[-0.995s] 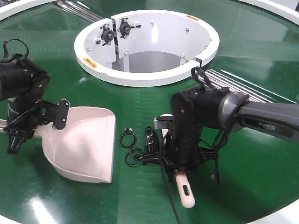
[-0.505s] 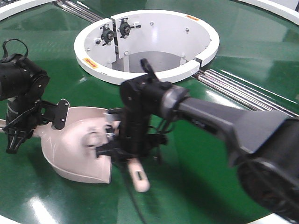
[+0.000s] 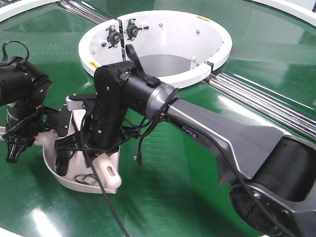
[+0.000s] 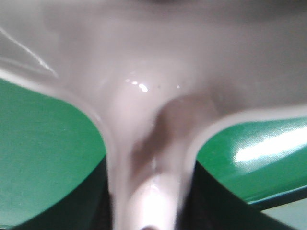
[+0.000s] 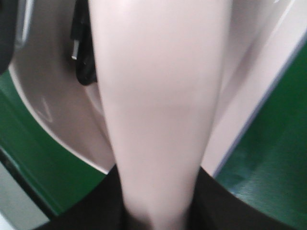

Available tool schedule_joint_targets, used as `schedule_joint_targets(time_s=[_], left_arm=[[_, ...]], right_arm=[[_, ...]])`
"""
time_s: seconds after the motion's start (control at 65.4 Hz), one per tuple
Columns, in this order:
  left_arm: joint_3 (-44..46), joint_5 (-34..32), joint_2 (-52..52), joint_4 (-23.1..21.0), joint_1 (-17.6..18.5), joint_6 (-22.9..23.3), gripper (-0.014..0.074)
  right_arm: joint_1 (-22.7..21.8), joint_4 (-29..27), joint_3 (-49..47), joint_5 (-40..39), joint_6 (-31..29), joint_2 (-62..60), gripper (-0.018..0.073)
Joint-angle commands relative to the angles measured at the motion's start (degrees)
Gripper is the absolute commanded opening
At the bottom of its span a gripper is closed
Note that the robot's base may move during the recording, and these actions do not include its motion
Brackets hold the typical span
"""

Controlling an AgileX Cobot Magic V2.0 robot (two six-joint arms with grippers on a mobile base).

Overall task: Clean and inspect green conveyor with broom and dustpan
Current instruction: 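Sweep the black cables into the dustpan with the brush in the right gripper, then carry the brush back away from the dustpan with the right gripper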

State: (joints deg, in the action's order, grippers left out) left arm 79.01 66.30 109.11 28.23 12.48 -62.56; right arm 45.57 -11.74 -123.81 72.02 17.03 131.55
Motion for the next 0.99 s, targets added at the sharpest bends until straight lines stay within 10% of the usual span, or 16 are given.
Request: schedule_joint_targets(time_s=[0.0, 0.979], left_arm=[[1.5, 0.5, -2.8, 1.4, 0.3, 0.2, -0.0006], [1.5, 0.5, -2.8, 1.4, 0.3, 0.2, -0.0006]], right_arm=[[-0.4, 3.0, -2.1, 2.0, -0.3, -5.7, -0.0004], [-26.5, 13.2, 49.4, -9.1, -6.4, -34.7, -0.0004]])
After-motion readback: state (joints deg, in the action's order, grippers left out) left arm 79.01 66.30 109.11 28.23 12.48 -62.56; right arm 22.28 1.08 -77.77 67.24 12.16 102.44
